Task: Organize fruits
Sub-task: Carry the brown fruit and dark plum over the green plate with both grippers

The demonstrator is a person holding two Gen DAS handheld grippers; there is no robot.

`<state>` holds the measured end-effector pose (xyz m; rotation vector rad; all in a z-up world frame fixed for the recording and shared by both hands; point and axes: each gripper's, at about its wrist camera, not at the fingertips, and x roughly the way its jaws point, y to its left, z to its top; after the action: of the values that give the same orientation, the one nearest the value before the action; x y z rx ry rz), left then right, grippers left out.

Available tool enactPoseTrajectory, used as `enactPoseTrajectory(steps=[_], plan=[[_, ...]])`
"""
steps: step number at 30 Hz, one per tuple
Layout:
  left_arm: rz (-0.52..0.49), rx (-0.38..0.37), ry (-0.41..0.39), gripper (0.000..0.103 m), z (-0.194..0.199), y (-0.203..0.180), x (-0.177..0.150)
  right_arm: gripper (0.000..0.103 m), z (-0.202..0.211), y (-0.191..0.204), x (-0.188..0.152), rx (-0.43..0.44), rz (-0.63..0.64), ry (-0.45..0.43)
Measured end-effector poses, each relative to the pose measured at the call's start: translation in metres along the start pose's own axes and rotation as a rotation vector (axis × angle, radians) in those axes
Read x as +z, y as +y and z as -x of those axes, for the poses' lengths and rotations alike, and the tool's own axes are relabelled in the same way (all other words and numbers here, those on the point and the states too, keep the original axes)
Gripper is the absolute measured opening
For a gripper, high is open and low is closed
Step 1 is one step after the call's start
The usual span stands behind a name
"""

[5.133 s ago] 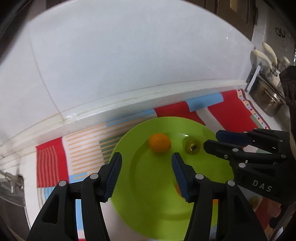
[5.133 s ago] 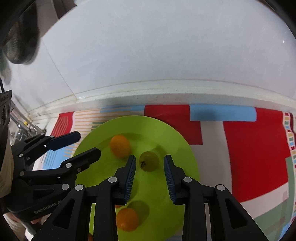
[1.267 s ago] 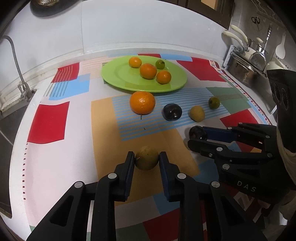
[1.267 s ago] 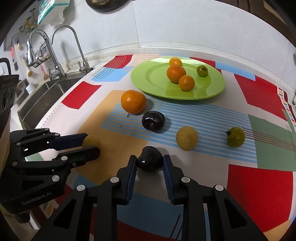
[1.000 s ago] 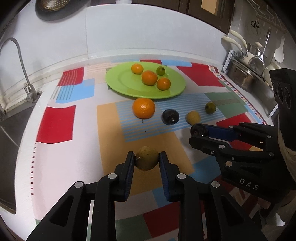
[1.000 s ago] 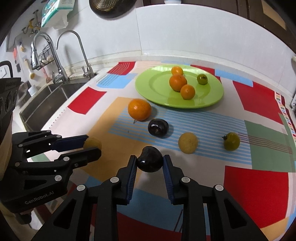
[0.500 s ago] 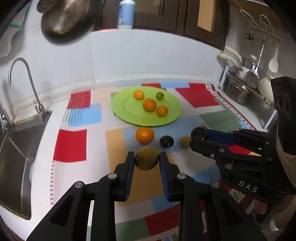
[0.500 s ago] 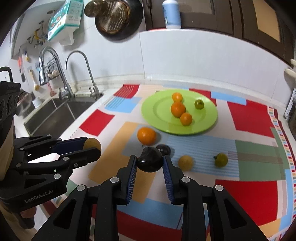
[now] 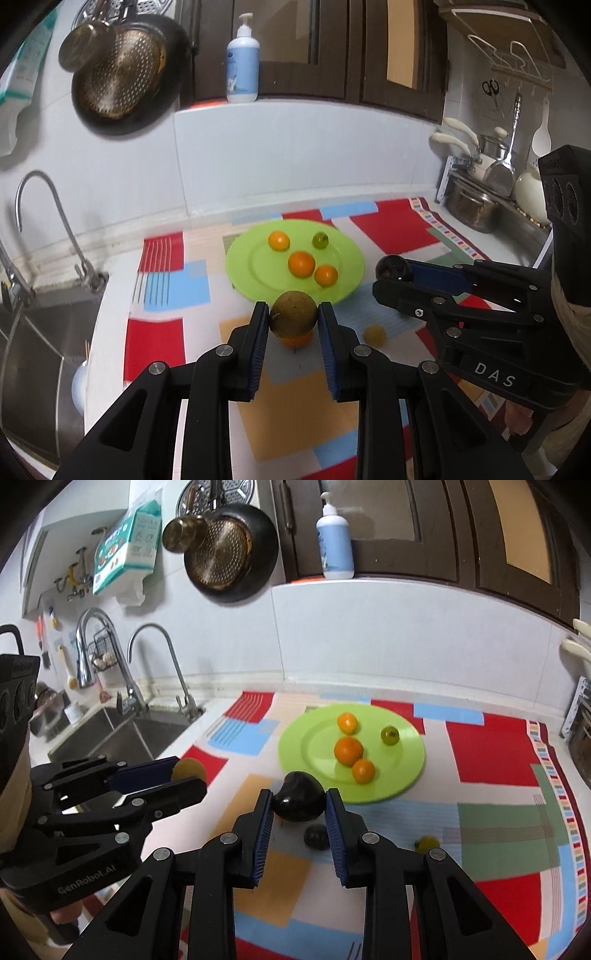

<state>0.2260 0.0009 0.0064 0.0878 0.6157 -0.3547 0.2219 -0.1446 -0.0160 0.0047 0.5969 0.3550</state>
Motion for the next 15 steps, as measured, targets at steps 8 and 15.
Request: enactPoseTrajectory(steps=[8, 15], plan=[[-0.025, 0.024, -0.035, 0.027, -0.016, 0.008, 0.027, 0.030, -0.010, -0.006, 0.028, -0.013, 0.006, -0.035], [-0.032, 0.036, -0.044, 0.027, -0.035, 0.013, 0.049, 0.030, -0.025, -0.018, 0.052, -0.024, -0.001, -0.043]])
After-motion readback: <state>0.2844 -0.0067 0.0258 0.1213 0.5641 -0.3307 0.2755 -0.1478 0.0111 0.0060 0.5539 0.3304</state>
